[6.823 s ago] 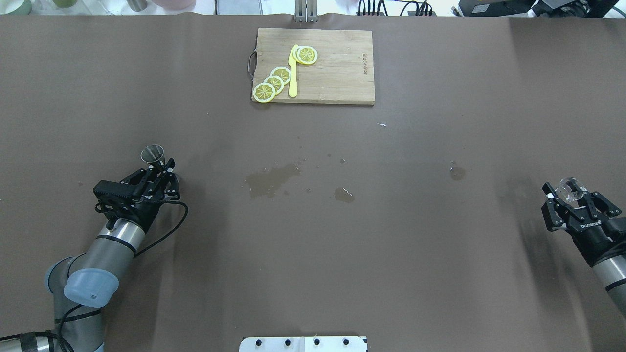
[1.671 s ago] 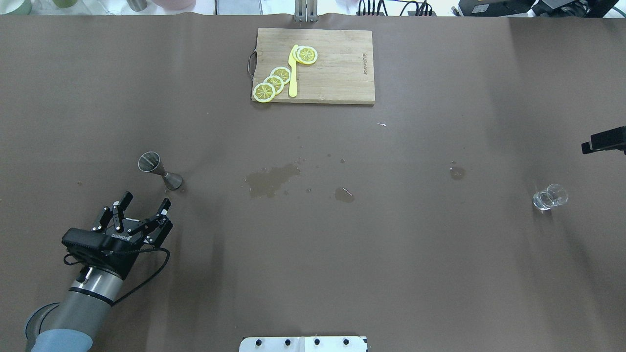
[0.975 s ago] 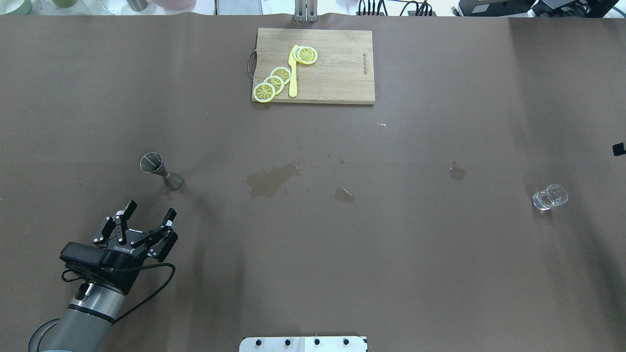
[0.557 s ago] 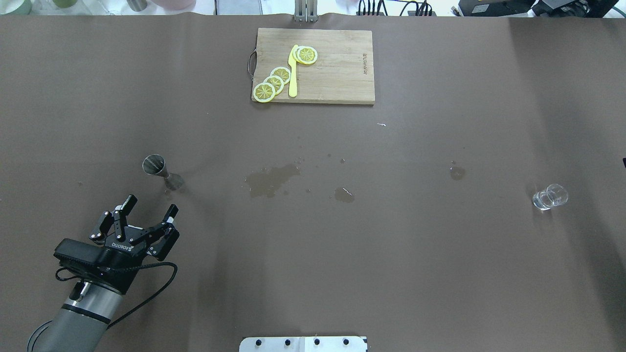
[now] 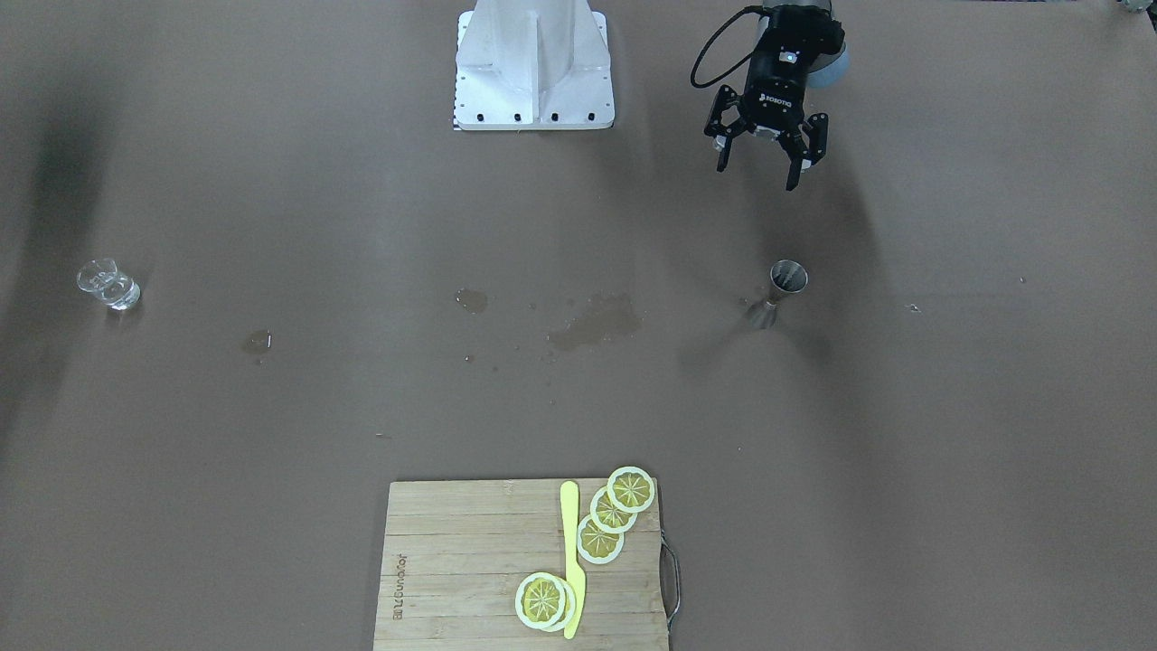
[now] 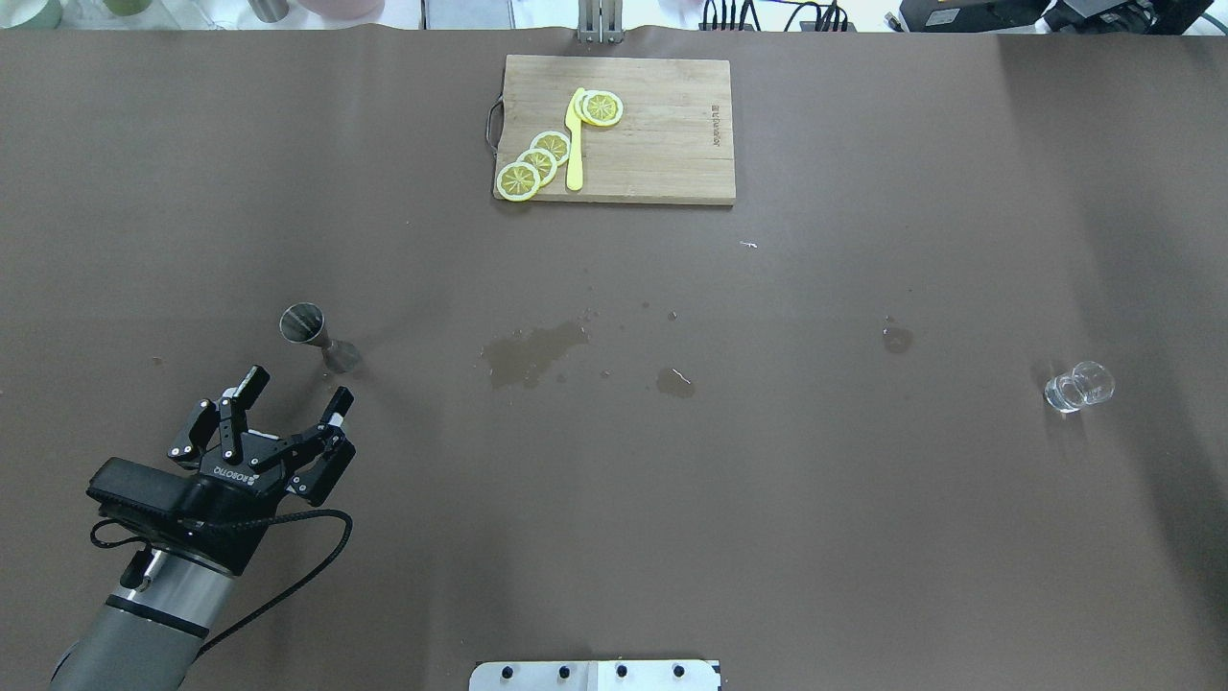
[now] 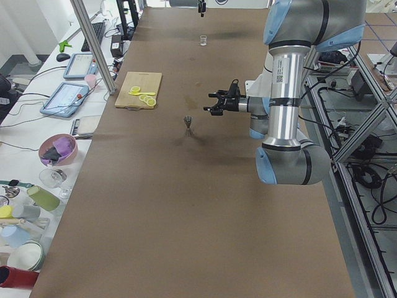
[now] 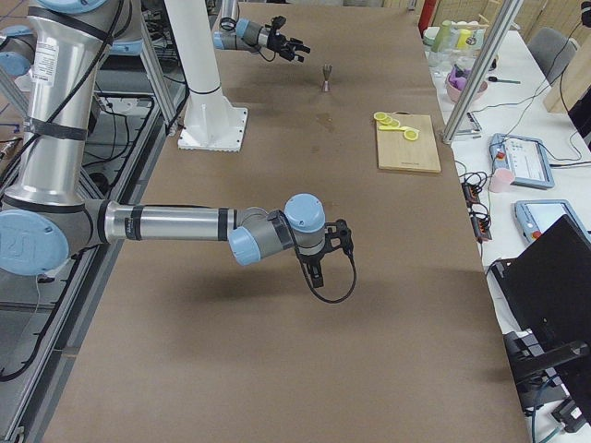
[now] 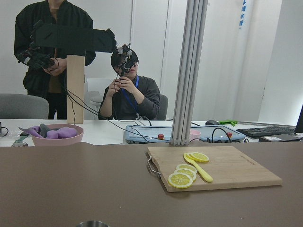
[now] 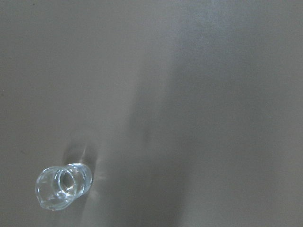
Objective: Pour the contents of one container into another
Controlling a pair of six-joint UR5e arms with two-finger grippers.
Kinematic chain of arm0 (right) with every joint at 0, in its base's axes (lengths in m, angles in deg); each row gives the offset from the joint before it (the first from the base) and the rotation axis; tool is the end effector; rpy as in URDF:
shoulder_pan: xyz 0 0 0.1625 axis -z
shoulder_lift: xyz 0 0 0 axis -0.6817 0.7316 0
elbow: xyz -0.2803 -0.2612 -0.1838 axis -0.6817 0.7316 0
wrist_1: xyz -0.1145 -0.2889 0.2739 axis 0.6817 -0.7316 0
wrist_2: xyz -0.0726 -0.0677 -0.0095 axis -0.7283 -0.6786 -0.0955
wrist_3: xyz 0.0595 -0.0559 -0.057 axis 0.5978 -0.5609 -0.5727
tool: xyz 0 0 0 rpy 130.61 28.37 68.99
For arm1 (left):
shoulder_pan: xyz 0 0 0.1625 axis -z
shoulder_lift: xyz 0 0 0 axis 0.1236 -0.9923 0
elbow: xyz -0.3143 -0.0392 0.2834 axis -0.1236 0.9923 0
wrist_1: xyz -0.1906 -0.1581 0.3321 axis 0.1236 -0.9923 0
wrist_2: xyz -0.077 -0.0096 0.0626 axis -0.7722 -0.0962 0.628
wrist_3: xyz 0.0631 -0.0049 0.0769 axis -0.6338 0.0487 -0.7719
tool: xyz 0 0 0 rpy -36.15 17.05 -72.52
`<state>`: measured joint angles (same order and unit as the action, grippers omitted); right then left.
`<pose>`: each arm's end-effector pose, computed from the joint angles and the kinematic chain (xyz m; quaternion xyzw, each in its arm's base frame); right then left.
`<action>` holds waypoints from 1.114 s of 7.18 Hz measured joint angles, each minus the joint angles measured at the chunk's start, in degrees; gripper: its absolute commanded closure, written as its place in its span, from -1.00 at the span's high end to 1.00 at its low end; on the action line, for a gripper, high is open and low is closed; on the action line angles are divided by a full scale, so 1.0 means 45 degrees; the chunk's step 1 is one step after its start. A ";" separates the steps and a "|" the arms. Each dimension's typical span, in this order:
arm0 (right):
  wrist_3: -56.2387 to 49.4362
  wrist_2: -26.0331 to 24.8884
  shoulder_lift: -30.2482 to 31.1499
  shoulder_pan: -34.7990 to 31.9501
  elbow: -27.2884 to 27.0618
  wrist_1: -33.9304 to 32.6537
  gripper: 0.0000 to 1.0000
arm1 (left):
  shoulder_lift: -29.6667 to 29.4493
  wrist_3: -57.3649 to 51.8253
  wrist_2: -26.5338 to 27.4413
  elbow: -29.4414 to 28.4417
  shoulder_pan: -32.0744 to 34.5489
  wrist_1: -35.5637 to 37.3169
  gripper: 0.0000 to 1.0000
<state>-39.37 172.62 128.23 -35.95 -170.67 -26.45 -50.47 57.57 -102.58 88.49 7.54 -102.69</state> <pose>-0.0212 -0.4205 0.6160 0.1007 -0.4189 -0.0951 0.8974 0.4057 -0.2302 0.3694 0.6040 0.4078 -0.1764 0.6617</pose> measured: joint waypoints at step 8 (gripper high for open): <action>-0.0683 -0.0883 0.0147 -0.1282 0.0140 -0.4228 1.00 | -0.0526 -0.0272 0.0008 0.0030 -0.0069 0.0153 0.96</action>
<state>-42.44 168.64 128.90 -41.72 -170.04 -45.47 -52.84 56.35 -102.55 88.62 7.23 -102.00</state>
